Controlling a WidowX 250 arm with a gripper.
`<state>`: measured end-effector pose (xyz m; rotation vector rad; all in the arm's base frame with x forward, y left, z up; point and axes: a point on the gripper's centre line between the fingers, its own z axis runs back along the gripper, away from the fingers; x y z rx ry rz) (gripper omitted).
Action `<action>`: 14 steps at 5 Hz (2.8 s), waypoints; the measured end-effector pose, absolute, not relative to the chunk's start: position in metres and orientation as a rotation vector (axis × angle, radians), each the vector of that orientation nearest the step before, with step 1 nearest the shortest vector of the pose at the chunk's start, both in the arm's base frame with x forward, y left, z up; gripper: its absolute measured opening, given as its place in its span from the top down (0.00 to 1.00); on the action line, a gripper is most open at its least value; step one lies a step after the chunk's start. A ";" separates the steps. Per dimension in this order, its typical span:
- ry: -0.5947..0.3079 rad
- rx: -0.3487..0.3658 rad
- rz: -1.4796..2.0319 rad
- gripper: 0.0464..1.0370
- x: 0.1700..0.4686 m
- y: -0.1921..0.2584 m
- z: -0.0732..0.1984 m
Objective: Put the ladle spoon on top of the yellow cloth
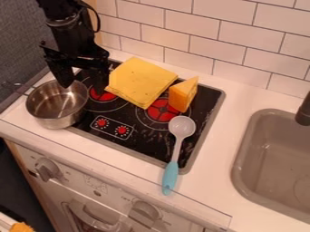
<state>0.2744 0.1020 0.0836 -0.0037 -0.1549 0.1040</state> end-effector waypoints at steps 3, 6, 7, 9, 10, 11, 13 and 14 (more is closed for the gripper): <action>-0.062 -0.062 -0.002 0.04 0.255 0.046 0.065; -0.008 0.010 -0.194 0.04 0.235 -0.058 0.037; 0.019 0.044 -0.157 0.04 0.236 -0.056 0.017; 0.018 0.035 -0.068 0.16 0.237 -0.047 0.004; 0.024 0.036 -0.067 0.47 0.234 -0.046 0.001; 0.015 0.034 -0.088 0.69 0.234 -0.046 0.005; -0.142 0.023 -0.076 0.69 0.257 -0.011 0.071; -0.212 0.052 -0.023 0.69 0.282 0.023 0.093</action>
